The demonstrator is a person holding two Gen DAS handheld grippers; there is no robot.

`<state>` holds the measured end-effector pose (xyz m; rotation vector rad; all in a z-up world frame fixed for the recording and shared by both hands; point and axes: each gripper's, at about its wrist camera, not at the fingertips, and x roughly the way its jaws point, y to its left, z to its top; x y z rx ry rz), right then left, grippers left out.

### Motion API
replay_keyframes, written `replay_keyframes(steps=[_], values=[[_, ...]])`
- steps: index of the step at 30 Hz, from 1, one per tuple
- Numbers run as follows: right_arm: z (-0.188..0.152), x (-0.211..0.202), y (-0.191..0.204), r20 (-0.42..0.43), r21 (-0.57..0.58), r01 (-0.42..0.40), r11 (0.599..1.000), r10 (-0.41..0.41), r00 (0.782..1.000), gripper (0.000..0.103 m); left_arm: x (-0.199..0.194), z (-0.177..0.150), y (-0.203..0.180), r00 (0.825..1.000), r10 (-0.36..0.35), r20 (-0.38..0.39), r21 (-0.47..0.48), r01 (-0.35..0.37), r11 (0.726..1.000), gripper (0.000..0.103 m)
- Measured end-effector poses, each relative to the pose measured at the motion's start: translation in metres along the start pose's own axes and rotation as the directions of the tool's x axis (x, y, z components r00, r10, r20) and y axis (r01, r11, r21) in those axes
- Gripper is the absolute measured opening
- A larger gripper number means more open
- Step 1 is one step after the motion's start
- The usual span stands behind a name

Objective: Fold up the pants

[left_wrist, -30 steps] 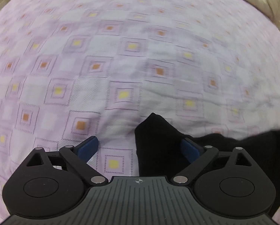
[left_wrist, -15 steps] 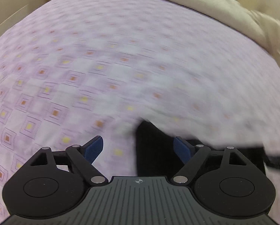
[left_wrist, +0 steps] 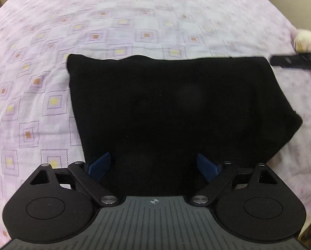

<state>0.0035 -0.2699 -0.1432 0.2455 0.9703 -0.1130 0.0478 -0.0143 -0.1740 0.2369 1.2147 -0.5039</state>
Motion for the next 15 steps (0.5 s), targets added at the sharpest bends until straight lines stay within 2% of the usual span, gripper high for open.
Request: replay_keyframes(steps=[3,6,7,10,13,15], values=[[-0.02,-0.01,0.019,-0.042,-0.098,-0.026,0.995,0.022,0.999,0.038,0.001,-0.005,0.001,1.0,0.01,0.005,-0.015,-0.01,1.0,0.091],[-0.05,0.004,0.022,-0.139,-0.157,0.035,0.987,-0.057,0.989,0.046,-0.001,-0.011,0.002,1.0,0.01,0.022,-0.029,-0.009,1.0,0.091],[-0.059,0.01,0.016,-0.178,-0.134,0.048,0.99,-0.071,0.981,0.052,-0.002,-0.013,0.002,1.0,0.004,0.028,-0.032,-0.003,0.999,0.092],[-0.065,0.007,0.0,-0.167,-0.029,0.028,0.999,-0.033,0.985,0.058,-0.003,-0.02,0.007,0.998,-0.014,0.055,-0.032,0.016,0.999,0.093],[-0.057,0.011,-0.006,-0.191,-0.026,-0.003,1.0,-0.003,0.982,0.06,-0.01,-0.026,0.013,0.997,-0.025,0.072,-0.028,0.027,0.999,0.094],[-0.053,0.015,-0.007,-0.204,-0.028,-0.027,0.999,0.021,0.979,0.061,-0.018,-0.028,0.019,0.995,-0.026,0.098,-0.062,0.033,0.998,0.093]])
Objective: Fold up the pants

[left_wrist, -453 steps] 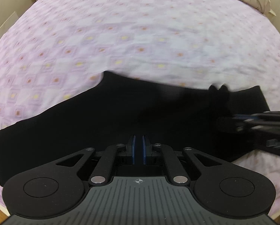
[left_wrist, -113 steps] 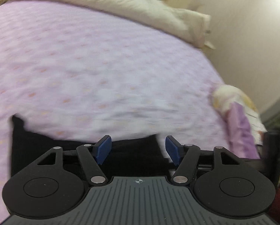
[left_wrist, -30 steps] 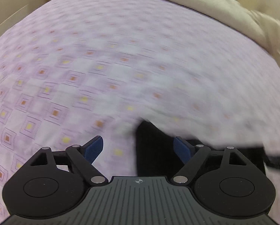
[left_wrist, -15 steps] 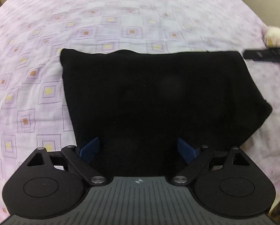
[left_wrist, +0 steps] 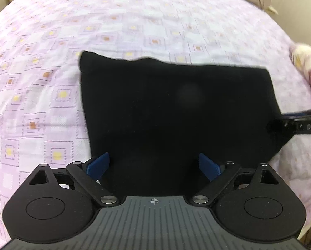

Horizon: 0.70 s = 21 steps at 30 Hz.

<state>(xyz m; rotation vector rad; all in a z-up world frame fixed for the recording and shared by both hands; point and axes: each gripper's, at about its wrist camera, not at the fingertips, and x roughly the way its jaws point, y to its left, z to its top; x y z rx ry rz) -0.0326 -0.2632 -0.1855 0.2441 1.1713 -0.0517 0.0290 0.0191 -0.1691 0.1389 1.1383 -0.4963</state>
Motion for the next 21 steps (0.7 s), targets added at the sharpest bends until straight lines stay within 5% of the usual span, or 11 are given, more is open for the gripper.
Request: replay_keyframes(steps=[5,12,21], values=[[0.018,0.01,-0.015,-0.041,0.043,-0.083,0.996,0.085,0.996,0.064,-0.017,0.003,0.023,0.995,0.019,0.103,-0.149,-0.003,0.989,0.094],[0.027,0.022,-0.022,-0.061,0.11,-0.163,0.98,0.171,0.983,0.073,0.015,0.009,0.043,0.999,-0.031,-0.031,-0.199,0.025,0.98,0.096],[0.027,0.028,-0.019,-0.041,0.077,-0.204,0.976,0.207,0.977,0.089,0.031,0.017,0.036,0.999,-0.026,-0.037,-0.16,0.02,0.987,0.103]])
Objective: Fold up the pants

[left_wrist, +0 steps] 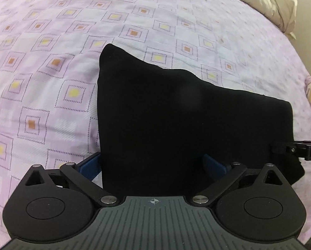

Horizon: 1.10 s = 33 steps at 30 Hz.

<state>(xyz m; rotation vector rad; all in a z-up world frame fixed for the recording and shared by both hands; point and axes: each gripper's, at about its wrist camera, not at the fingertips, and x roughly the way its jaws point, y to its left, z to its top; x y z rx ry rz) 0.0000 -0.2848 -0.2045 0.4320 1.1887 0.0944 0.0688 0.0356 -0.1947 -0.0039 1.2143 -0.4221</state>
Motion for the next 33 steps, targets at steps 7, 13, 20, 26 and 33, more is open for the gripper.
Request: replay_keyframes(steps=[7,13,20,26,33], values=[[0.002,0.002,-0.003,-0.001,0.025,-0.009,1.0,0.009,1.0,0.085,0.003,0.015,0.007,0.998,-0.018,-0.053,-0.074,0.014,0.997,0.101],[0.004,-0.022,0.01,0.03,0.04,0.014,0.999,-0.015,0.999,0.027,-0.02,0.011,0.0,0.999,0.029,0.018,-0.069,-0.027,0.997,0.027],[0.012,-0.067,0.061,0.137,-0.02,0.01,1.0,-0.007,0.991,0.025,-0.067,0.019,0.007,0.991,0.03,0.127,-0.075,-0.021,0.997,0.013],[0.058,-0.076,0.118,0.219,-0.112,-0.06,0.992,0.084,0.972,0.025,-0.115,0.061,0.045,0.964,0.062,0.257,-0.039,-0.054,0.998,0.012],[0.13,-0.034,0.161,0.26,-0.096,-0.122,0.988,0.143,0.955,0.028,-0.12,0.131,0.115,0.961,0.109,0.254,-0.075,-0.093,0.993,0.025]])
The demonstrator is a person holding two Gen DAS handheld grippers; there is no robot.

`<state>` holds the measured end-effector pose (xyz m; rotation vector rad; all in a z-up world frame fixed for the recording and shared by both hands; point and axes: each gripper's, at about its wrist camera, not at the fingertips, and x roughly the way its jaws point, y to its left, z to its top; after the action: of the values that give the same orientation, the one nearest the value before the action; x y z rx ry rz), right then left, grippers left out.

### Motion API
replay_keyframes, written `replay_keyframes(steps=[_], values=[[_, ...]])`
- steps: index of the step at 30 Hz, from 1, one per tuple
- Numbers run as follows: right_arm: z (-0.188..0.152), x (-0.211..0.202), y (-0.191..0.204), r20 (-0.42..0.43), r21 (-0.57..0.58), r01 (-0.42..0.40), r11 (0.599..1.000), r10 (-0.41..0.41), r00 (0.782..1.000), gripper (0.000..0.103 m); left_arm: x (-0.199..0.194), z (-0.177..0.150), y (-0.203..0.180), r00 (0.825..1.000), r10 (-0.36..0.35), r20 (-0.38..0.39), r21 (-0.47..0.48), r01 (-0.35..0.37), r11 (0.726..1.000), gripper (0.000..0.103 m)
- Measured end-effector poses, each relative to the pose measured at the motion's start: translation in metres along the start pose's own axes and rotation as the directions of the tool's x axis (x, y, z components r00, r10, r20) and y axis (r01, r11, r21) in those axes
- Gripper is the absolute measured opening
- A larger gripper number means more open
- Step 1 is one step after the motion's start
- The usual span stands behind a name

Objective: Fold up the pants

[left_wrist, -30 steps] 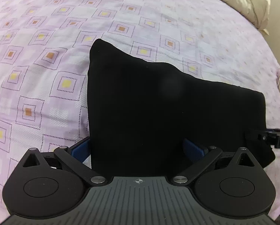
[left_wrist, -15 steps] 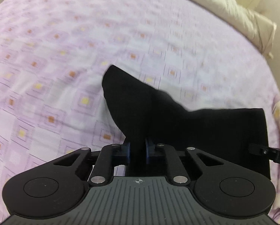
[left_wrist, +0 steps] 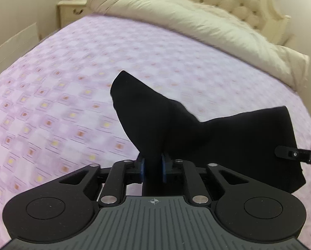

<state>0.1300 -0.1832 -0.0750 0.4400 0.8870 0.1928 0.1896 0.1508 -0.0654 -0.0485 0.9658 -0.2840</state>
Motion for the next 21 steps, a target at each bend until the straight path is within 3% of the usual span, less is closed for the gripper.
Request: replay_keyframes(steps=[1,3,5,6,13,16,19,21], values=[[0.003,0.017,-0.001,-0.015,0.014,0.027,1.0,-0.027,1.0,0.037,0.014,0.003,0.008,0.999,0.032,-0.038,-0.02,-0.033,0.999,0.027],[0.002,0.049,-0.015,-0.09,0.051,0.134,0.99,-0.129,0.988,0.038,0.044,0.004,0.02,0.985,0.13,-0.113,-0.055,-0.137,0.989,0.025],[-0.003,0.076,-0.023,-0.144,0.019,0.309,0.951,-0.303,0.942,0.04,0.055,-0.003,0.031,0.968,0.204,-0.144,-0.057,-0.214,0.975,0.025],[-0.005,0.078,-0.023,-0.145,0.005,0.339,0.941,-0.335,0.931,0.04,0.055,-0.009,0.034,0.965,0.217,-0.146,-0.068,-0.229,0.971,0.025],[-0.03,0.038,0.004,-0.075,-0.057,0.305,0.951,-0.309,0.948,0.04,0.019,-0.048,0.029,0.97,0.2,-0.139,-0.092,-0.214,0.973,0.025],[-0.043,0.027,0.03,-0.051,-0.071,0.292,0.954,-0.295,0.954,0.041,0.004,-0.058,0.019,0.962,0.231,-0.147,-0.076,-0.244,0.967,0.025],[-0.062,0.006,0.062,-0.012,-0.12,0.315,0.942,-0.318,0.948,0.042,-0.014,-0.065,-0.001,0.95,0.284,-0.13,-0.027,-0.29,0.957,0.025],[-0.072,-0.004,0.076,0.003,-0.155,0.343,0.926,-0.347,0.938,0.042,-0.024,-0.068,-0.01,0.96,0.257,-0.112,-0.022,-0.261,0.965,0.025]])
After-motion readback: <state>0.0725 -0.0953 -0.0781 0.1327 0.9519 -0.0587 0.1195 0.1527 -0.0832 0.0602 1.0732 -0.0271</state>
